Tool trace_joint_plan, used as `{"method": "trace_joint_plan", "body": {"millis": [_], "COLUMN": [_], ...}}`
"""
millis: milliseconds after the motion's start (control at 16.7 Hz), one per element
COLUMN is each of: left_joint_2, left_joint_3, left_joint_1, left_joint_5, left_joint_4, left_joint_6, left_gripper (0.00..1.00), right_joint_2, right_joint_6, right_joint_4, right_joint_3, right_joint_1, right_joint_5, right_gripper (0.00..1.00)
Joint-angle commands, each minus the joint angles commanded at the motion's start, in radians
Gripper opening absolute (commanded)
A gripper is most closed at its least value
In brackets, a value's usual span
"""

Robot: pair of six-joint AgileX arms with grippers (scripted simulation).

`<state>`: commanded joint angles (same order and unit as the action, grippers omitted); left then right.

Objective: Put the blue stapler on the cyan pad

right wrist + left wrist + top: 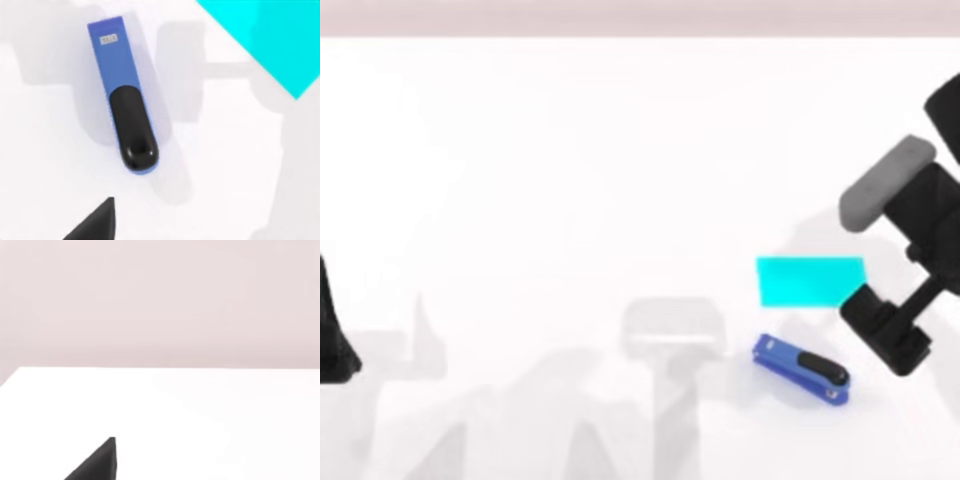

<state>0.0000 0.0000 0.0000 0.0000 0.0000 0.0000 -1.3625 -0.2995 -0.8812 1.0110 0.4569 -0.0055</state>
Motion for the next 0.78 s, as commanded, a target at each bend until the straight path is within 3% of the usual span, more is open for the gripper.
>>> {"method": "trace_joint_plan", "body": {"millis": [360,780], "left_joint_2": [0.0,0.0], "left_joint_3": [0.0,0.0], "left_joint_1": [0.0,0.0], "left_joint_5": [0.0,0.0], "left_joint_4": [0.0,0.0], "left_joint_6": [0.0,0.0], "left_gripper": [1.0,1.0], "right_joint_2": [-0.349,-0.415], "right_joint_6": [-0.081,-0.096], "right_joint_4": [-0.231,-0.27], "right_joint_3": [0.287,0.345], "right_joint_1": [0.125,0.148], "right_joint_5": [-0.001,0.0], "right_gripper": [1.0,1.0]}}
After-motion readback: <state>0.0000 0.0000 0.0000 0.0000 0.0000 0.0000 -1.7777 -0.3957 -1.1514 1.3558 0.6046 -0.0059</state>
